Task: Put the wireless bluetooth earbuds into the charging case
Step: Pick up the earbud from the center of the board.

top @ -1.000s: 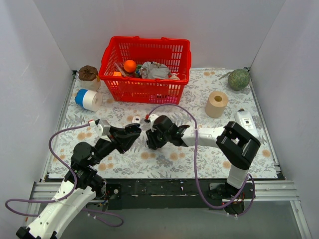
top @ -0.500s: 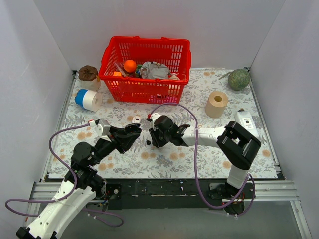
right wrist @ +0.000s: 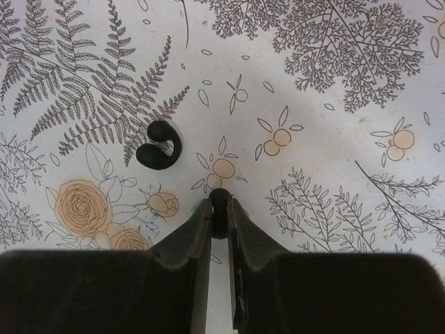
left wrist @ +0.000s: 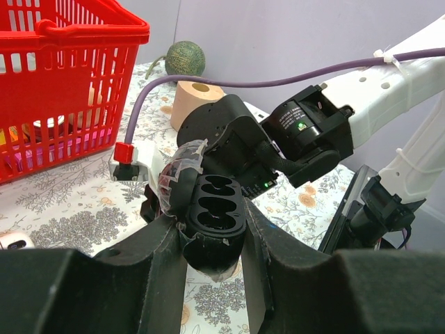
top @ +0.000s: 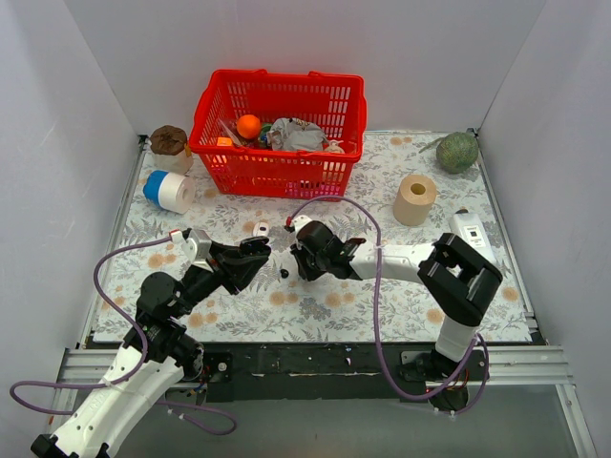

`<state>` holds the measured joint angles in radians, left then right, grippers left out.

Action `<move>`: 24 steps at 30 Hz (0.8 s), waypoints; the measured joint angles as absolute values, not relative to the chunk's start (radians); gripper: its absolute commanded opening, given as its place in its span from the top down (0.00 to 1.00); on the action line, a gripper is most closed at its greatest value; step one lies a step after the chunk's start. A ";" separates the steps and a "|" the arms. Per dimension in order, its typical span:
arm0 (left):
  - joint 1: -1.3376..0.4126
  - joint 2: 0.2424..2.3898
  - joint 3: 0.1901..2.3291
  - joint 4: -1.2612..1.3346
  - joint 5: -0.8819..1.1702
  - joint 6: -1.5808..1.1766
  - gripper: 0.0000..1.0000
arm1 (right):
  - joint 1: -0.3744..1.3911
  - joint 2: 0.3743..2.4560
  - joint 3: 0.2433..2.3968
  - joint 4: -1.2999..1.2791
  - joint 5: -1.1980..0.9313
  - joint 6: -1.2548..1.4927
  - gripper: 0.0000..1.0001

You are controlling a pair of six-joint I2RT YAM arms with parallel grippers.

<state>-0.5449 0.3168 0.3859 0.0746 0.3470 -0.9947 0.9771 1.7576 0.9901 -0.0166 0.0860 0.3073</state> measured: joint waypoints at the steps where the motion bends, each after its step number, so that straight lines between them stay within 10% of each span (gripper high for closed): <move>1: -0.545 0.317 0.386 0.074 0.347 -0.995 1.00 | 0.977 1.755 0.990 -0.022 0.091 0.307 0.99; 24: -0.545 0.623 0.355 0.524 0.550 -1.148 1.00 | 0.968 0.974 1.314 -0.508 -0.166 0.042 0.99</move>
<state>-0.5446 0.6231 0.3550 0.5240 0.5495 -1.1477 0.9684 0.9737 1.3136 -0.5079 -0.1658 0.0422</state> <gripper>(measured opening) 0.301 0.141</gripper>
